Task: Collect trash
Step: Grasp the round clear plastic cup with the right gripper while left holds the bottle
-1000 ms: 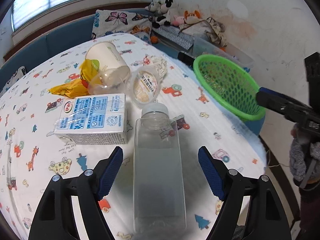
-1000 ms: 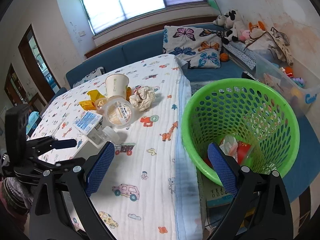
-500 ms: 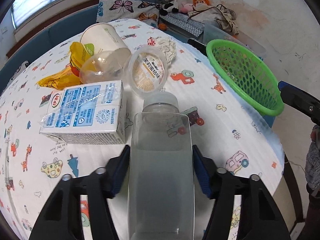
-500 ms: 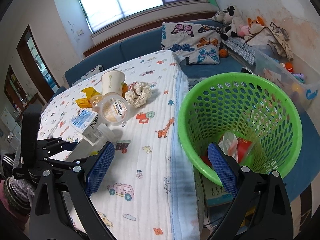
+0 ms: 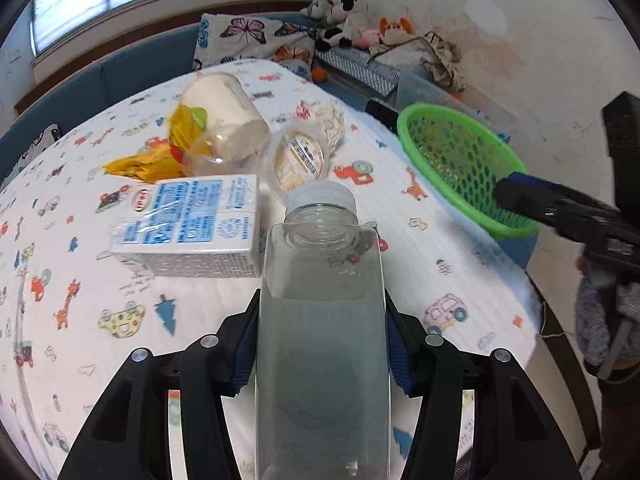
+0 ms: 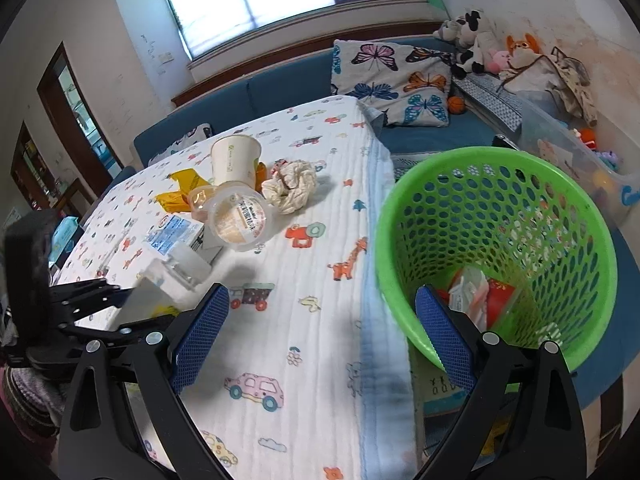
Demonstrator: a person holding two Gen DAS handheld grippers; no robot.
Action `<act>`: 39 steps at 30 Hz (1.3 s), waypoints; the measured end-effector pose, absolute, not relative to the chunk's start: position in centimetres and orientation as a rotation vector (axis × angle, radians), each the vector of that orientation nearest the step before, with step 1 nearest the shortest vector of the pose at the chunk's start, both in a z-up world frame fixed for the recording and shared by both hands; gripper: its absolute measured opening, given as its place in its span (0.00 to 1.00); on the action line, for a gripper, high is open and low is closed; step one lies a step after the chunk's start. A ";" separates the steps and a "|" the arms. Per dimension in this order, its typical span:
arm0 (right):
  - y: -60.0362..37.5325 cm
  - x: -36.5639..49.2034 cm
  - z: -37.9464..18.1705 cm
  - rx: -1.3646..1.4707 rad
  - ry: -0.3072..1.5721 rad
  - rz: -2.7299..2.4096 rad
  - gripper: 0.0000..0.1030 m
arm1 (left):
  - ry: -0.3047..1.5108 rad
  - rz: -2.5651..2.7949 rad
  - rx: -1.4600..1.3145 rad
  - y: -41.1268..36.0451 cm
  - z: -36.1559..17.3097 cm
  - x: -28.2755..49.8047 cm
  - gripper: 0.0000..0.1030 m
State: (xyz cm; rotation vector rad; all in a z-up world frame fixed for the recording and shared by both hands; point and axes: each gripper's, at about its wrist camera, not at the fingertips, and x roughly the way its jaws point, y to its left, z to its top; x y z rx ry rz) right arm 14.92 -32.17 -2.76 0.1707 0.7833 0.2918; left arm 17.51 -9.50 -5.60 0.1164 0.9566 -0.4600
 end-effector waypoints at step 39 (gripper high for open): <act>-21.4 26.2 -6.5 0.195 0.870 0.365 0.81 | 0.879 -0.326 -0.048 2.2 -2.4 16.1 0.51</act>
